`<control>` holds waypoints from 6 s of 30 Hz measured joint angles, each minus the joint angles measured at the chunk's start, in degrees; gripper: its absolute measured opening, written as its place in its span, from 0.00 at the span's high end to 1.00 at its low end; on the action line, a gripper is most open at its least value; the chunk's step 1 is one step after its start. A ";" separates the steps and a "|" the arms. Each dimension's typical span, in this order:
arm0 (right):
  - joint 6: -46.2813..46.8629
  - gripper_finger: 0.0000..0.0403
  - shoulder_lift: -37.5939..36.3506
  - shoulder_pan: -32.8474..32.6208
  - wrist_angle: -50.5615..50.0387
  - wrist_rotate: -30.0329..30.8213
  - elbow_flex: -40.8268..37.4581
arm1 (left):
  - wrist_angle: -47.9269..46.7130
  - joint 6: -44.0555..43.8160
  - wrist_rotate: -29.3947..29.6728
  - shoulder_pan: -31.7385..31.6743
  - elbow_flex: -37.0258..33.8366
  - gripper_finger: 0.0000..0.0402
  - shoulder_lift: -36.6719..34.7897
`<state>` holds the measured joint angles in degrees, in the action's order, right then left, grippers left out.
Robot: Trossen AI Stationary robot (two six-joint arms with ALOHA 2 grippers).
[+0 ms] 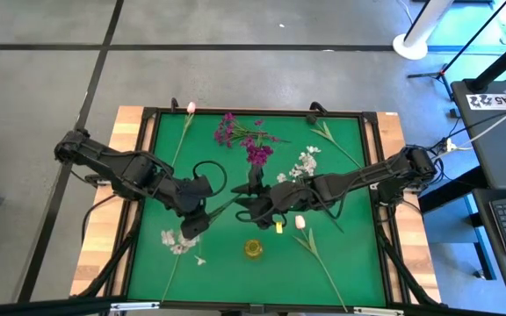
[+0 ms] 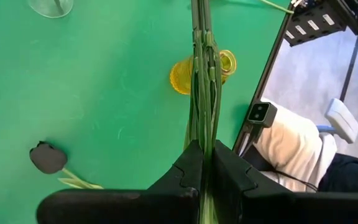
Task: Sort flowers into vase by color
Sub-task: Put the left white flowers into the yellow vase
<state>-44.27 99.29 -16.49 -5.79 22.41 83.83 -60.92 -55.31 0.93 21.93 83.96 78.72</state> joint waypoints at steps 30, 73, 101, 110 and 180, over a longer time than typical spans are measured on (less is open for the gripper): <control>2.46 0.97 0.00 -0.07 -1.88 -5.47 -0.07 | -0.27 5.50 1.16 -0.27 0.00 0.88 0.00; 27.04 0.97 -22.32 -4.92 10.37 -13.07 -16.11 | -24.60 4.61 57.15 29.20 26.84 0.70 -2.03; 39.56 0.97 -2.16 -6.22 95.72 -18.53 -45.19 | 2.46 -7.13 64.96 32.35 -14.10 0.74 -1.79; 39.37 0.97 10.45 -8.40 95.78 -18.04 -34.27 | 22.91 0.28 64.39 32.28 -21.74 0.78 -1.80; 46.93 0.63 26.61 -10.49 87.99 -12.95 -25.59 | 33.56 3.52 61.07 29.29 -23.91 0.78 -1.57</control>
<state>2.66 125.89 -26.98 82.20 9.46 58.24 -27.35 -51.79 62.00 51.22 60.05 77.14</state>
